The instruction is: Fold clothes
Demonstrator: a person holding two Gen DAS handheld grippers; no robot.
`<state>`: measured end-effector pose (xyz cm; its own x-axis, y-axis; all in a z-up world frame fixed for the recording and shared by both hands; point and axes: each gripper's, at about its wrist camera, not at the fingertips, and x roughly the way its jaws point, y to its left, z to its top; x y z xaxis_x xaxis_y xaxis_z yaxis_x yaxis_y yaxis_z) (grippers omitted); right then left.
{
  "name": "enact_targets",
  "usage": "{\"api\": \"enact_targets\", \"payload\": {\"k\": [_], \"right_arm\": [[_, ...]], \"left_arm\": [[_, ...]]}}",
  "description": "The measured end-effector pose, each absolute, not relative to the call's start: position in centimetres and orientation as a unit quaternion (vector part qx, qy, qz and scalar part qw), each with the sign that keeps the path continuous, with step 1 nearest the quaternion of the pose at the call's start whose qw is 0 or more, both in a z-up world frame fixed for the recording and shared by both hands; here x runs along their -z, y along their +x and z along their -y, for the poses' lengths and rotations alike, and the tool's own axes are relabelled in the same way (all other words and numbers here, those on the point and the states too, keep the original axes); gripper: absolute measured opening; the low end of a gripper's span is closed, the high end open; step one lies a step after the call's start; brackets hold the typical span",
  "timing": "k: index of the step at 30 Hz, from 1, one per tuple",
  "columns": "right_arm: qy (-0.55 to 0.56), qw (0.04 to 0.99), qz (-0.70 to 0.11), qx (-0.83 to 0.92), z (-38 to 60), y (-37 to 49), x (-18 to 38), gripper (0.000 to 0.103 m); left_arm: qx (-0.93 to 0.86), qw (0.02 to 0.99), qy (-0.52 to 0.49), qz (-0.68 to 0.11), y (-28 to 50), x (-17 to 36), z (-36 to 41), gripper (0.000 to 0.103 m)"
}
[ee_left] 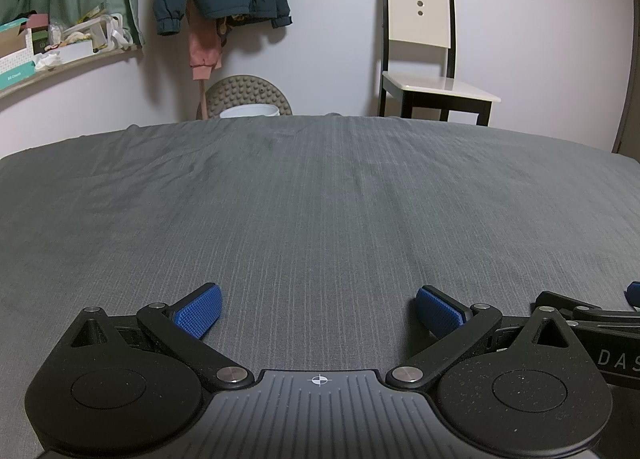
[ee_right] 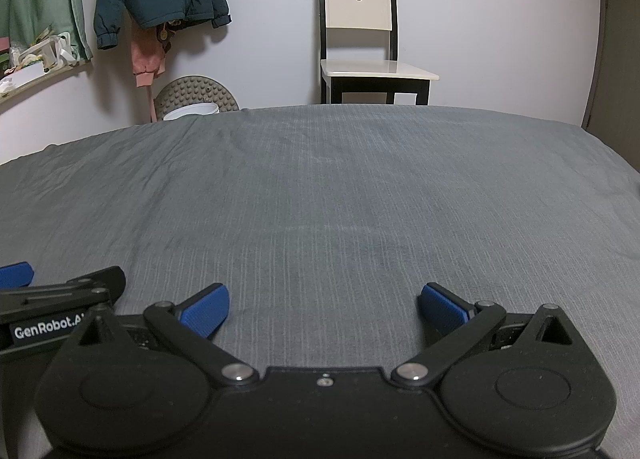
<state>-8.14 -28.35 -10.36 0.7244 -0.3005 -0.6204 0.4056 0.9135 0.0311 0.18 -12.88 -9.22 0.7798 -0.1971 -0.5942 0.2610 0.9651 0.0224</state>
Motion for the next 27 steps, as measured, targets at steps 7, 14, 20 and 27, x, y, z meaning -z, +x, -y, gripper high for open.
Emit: {"api": "enact_targets", "payload": {"k": [7, 14, 20, 27], "right_arm": [[0.083, 0.925, -0.318, 0.191, 28.38, -8.14, 10.32, 0.103], [0.083, 0.925, -0.318, 0.191, 28.44, -8.17, 10.41, 0.103], [0.083, 0.925, -0.318, 0.191, 28.54, -8.18, 10.47, 0.103], [0.083, 0.925, -0.318, 0.191, 28.66, -8.19, 10.54, 0.103]], "left_arm": [[0.122, 0.942, 0.052, -0.309, 0.18, 9.19, 12.86, 0.103], [0.122, 0.942, 0.052, -0.309, 0.20, 9.19, 12.81, 0.103], [0.123, 0.942, 0.052, -0.309, 0.23, 9.16, 12.76, 0.103], [0.123, 0.942, 0.052, -0.309, 0.25, 9.16, 12.71, 0.103]]}}
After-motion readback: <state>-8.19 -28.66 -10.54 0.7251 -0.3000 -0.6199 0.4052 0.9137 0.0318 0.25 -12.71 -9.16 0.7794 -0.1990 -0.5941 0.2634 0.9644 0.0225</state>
